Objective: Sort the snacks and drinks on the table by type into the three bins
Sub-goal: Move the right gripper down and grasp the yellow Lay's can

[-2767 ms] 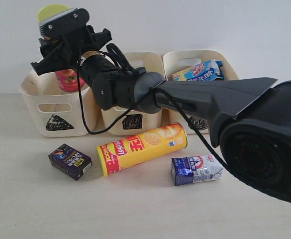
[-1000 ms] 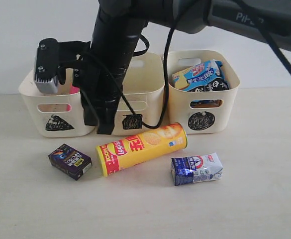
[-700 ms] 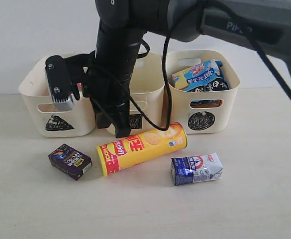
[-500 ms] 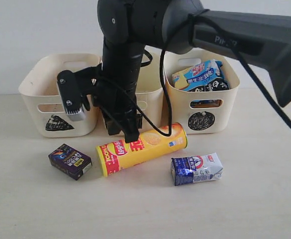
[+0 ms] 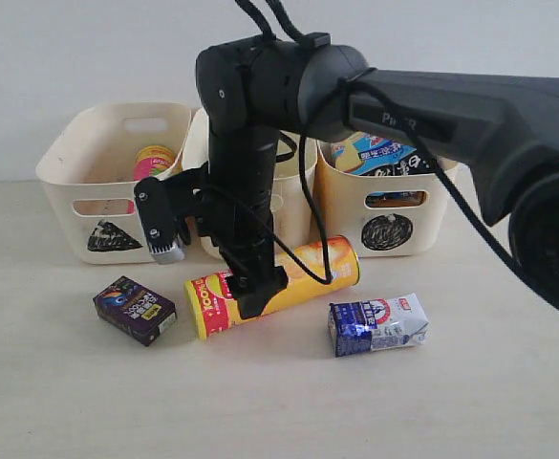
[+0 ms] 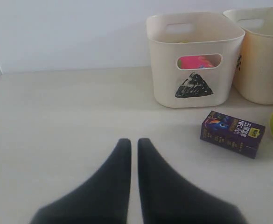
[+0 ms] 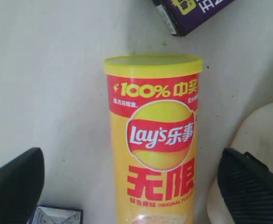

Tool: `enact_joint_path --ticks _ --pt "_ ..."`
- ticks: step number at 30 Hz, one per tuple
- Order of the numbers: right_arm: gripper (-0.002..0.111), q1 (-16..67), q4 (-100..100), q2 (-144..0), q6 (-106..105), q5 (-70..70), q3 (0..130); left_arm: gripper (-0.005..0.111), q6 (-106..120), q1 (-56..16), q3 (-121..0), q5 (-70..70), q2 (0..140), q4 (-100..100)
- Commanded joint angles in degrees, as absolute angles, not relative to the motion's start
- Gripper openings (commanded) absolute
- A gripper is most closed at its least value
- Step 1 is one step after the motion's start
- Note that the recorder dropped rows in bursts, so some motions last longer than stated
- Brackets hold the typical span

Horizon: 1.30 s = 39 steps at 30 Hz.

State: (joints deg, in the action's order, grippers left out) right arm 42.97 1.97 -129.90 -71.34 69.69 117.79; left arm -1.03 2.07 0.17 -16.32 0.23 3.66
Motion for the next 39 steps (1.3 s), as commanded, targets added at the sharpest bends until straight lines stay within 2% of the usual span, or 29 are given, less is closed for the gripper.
enact_joint_path --ticks 1,22,27,29,31,37,39 --pt "0.086 42.7 1.6 -131.1 -71.6 70.0 117.8 0.004 -1.6 2.1 0.0 -15.9 0.0 3.6" --pt "0.086 42.3 -0.9 -136.9 -75.4 64.9 117.8 0.004 -1.6 2.1 0.0 -15.9 0.0 3.6" --pt "0.083 42.3 -1.2 -137.3 -75.5 62.7 117.8 0.004 -1.6 2.1 0.0 -15.9 0.0 3.6" --pt "0.076 42.3 -1.4 -137.3 -75.5 61.8 117.8 0.004 -1.6 2.1 0.0 -15.9 0.0 3.6" --pt "0.061 42.3 -1.7 -137.3 -75.5 61.2 117.8 0.004 -1.6 2.1 0.0 -15.9 0.0 3.6" --pt "0.0 42.3 -2.1 -137.3 -75.5 61.3 117.8 0.004 -1.6 2.1 0.0 -15.9 0.0 3.6" --pt "0.001 42.3 -2.3 -137.3 -75.5 61.6 117.8 0.004 -1.6 2.1 0.0 -15.9 0.0 3.6"
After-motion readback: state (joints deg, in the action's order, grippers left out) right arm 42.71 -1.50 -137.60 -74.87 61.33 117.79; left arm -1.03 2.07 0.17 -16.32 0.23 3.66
